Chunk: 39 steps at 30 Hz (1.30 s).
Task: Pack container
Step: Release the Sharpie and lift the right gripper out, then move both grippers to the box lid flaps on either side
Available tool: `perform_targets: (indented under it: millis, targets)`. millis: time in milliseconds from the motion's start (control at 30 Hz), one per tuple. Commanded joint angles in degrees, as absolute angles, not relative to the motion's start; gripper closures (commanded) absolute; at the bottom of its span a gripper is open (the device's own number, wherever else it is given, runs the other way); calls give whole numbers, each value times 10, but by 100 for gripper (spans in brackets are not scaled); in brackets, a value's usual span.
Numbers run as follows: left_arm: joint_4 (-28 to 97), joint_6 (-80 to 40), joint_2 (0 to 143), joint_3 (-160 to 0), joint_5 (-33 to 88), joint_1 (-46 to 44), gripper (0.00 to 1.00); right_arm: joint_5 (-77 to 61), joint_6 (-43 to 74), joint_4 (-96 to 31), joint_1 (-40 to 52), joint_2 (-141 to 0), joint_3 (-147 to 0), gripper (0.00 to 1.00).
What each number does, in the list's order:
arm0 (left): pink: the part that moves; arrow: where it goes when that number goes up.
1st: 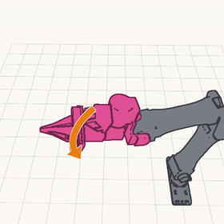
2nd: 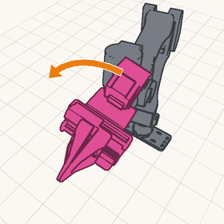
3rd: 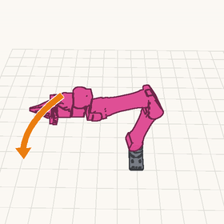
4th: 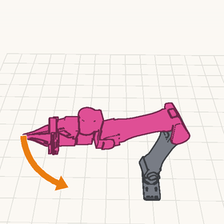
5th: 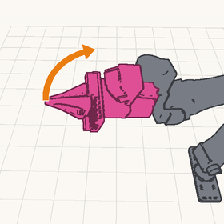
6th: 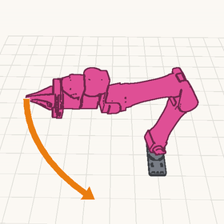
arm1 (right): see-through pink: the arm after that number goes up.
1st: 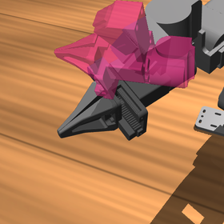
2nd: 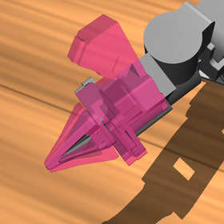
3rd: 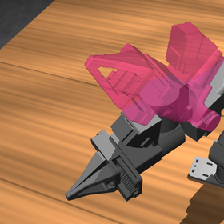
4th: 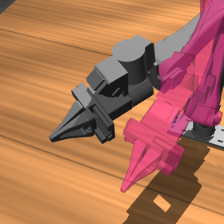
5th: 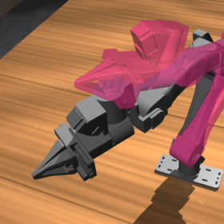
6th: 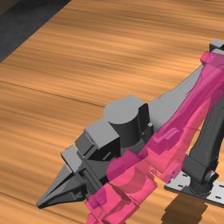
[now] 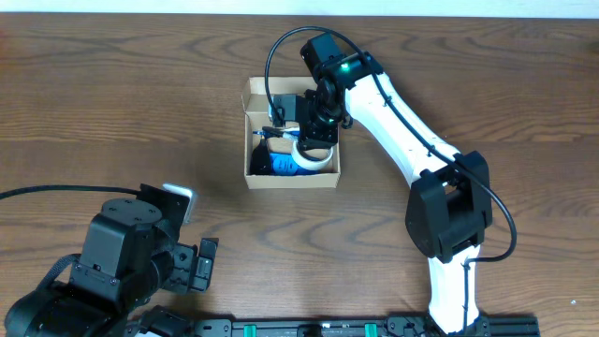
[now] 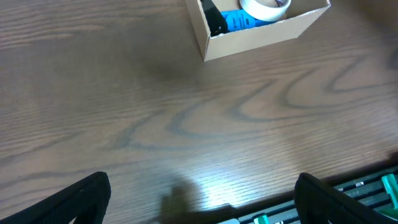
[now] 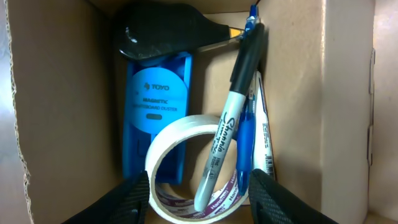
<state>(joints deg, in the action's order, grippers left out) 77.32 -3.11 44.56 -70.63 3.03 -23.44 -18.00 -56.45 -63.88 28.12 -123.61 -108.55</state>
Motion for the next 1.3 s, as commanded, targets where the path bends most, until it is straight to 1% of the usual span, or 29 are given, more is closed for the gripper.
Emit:
perform_targets:
  millis: [0, 200, 433, 467, 533, 600, 633, 700, 833, 900, 967, 1167, 1267]
  targets:
    - [774, -27, 445, -714, 30, -233, 5, -183, -523, -641, 288, -1229, -1086, 46]
    - [774, -27, 445, -714, 30, -233, 5, -202, -489, -639, 290, -1166, -1087, 48]
    - [774, -27, 445, -714, 30, -233, 5, -217, -362, -632, 287, -1067, -1087, 48]
    - [774, -26, 445, -714, 27, -233, 5, -217, -338, -632, 285, -1056, -1087, 50]
    - [774, -15, 445, -714, -2, -233, 5, -213, -292, -635, 279, -1035, -1087, 59]
    - [774, -15, 445, -714, -8, -233, 5, -212, -260, -643, 269, -1022, -1087, 70]
    - [774, -15, 445, -714, -8, -233, 5, -212, -251, -649, 266, -1019, -1087, 77]
    - [774, -15, 445, -714, -8, -233, 5, -211, -243, -668, 257, -1018, -1087, 98]
    - [770, -7, 445, -714, -26, -233, 5, -205, -231, -691, 227, -1020, -1080, 98]
    - [748, 2, 445, -714, -58, -233, 5, -183, -203, -686, 207, -1021, -1077, 98]
    - [722, 2, 445, -714, -62, -233, 5, -168, -175, -678, 184, -1023, -1072, 98]
    - [719, 3, 445, -714, -62, -233, 5, -176, -146, -655, 124, -1027, -1040, 98]
    - [688, 5, 446, -714, -70, -233, 5, -198, -146, -634, 104, -1029, -1007, 98]
